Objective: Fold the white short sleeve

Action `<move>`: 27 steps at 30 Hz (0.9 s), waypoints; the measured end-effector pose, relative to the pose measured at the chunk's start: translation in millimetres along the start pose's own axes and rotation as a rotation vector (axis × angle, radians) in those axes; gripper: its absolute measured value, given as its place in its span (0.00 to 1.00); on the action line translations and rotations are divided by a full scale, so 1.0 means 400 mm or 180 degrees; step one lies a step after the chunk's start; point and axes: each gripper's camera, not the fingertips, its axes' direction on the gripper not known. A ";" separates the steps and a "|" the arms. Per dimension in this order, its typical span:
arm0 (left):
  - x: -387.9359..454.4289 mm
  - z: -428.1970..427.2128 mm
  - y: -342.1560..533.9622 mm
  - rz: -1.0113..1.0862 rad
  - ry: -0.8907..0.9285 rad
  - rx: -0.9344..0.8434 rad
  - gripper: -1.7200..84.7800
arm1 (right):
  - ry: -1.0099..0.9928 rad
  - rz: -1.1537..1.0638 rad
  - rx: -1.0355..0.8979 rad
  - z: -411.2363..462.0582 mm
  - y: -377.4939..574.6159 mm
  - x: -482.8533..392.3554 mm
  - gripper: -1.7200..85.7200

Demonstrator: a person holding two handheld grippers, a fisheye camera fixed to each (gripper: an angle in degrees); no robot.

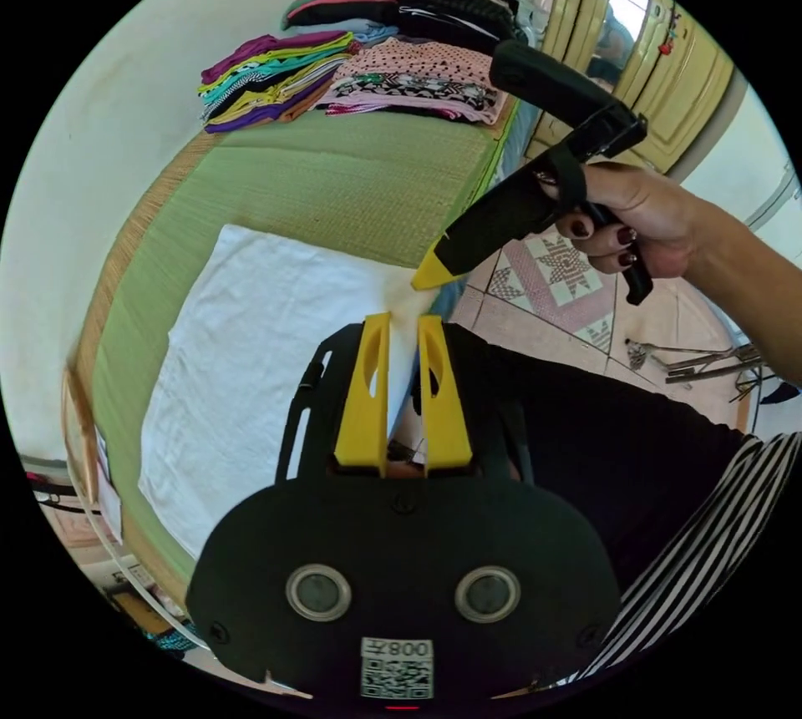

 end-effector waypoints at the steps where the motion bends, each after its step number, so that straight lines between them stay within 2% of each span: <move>1: 0.007 -0.030 -0.019 0.0007 -0.0131 -0.0019 0.06 | 0.0003 -0.0002 -0.0015 0.007 0.003 0.000 0.03; 13: -0.077 -0.327 -0.091 -0.0288 -0.0032 0.0039 0.03 | -0.0088 0.0295 0.0372 0.035 0.037 0.117 0.06; 27: -0.211 -0.545 -0.127 -0.0383 0.0144 0.0088 0.03 | 0.0206 0.0431 0.0234 0.274 -0.189 0.208 0.12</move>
